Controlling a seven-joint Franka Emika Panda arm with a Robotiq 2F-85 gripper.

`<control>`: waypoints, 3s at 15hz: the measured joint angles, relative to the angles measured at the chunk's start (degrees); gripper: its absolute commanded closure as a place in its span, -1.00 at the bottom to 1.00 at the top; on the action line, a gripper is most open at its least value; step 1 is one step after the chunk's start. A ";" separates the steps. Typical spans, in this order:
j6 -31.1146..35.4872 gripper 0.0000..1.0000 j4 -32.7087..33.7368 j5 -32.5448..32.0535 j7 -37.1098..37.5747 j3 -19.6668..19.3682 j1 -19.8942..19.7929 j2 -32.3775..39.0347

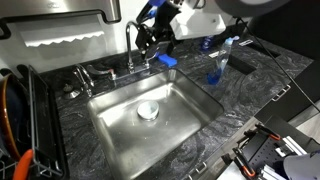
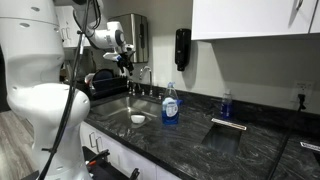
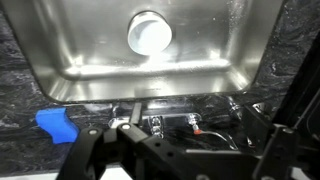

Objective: Center the faucet, open and close it, and then remove the bowl from the sink and put it on the counter

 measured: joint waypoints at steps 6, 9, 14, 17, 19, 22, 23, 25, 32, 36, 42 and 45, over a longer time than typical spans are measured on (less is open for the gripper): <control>-6.65 -1.00 2.03 -0.77 -3.64 -3.49 2.73 -0.98; -6.65 -1.00 2.03 -0.77 -3.61 -3.52 2.88 -0.96; -6.65 -1.00 2.05 -0.79 -3.61 -3.64 3.07 -0.88; -7.05 -1.00 2.08 -1.41 -2.60 -3.86 4.14 0.36; -7.30 -1.00 2.09 -3.31 0.26 -4.10 4.95 1.93; -9.48 -1.00 2.10 -11.03 9.53 -5.38 5.99 3.58; -10.83 -1.00 2.11 -13.85 13.12 -5.97 6.30 3.76; -14.03 -1.00 2.14 -17.28 18.70 -6.82 6.70 3.80; -20.16 -1.00 2.14 -18.41 28.26 -9.14 6.81 4.42; -20.10 -1.00 2.29 -18.41 29.69 -9.78 6.82 5.39; -20.10 -1.00 2.30 -18.41 29.69 -9.77 6.93 5.25; -22.04 -1.00 2.66 -18.51 32.42 -9.79 7.01 5.47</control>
